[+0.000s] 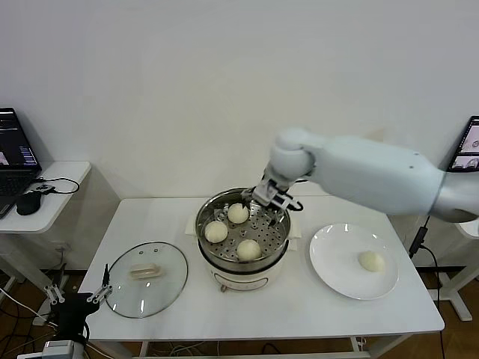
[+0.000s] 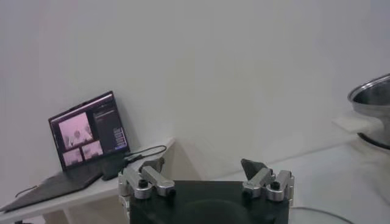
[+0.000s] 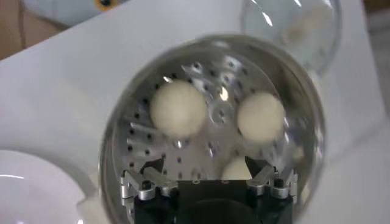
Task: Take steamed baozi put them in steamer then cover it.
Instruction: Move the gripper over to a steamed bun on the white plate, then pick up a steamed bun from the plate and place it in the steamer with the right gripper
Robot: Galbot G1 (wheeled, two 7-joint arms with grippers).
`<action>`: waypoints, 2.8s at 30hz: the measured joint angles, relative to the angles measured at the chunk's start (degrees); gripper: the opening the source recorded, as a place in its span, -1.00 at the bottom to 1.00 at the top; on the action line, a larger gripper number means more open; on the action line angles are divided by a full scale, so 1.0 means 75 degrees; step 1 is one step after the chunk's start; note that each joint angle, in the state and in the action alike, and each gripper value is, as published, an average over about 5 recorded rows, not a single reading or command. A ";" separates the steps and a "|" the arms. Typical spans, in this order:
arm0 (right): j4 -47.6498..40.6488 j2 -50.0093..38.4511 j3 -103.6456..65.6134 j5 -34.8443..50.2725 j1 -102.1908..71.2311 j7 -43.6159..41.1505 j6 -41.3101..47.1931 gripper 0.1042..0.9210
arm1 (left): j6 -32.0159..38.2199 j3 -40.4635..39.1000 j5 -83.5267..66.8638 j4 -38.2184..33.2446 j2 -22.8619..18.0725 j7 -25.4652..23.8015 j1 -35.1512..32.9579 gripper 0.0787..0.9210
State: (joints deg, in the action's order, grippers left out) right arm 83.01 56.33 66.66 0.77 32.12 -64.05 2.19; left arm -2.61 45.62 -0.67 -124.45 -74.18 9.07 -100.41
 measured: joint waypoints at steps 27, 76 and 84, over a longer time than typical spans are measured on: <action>-0.0473 -0.3712 -0.3607 -0.1534 -0.4100 0.0103 0.0921 0.76 | -0.0033 -0.0153 0.0107 0.0044 0.0210 -0.0044 0.0031 0.77; -0.2520 -0.2461 -0.5615 -0.3035 -0.6294 0.0308 0.0692 0.24 | -0.0075 -0.0010 0.0103 0.0030 0.0186 -0.0066 -0.0013 0.77; -0.1837 -0.2945 -0.4875 -0.2374 -0.5405 0.0152 0.1009 0.24 | -0.0075 -0.0063 0.0100 -0.0002 0.0183 -0.0065 0.0037 0.77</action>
State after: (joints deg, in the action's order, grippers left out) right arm 69.23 34.24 30.10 -17.04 -8.42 -62.91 9.76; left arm -3.17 45.15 0.08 -124.47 -72.81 8.59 -100.13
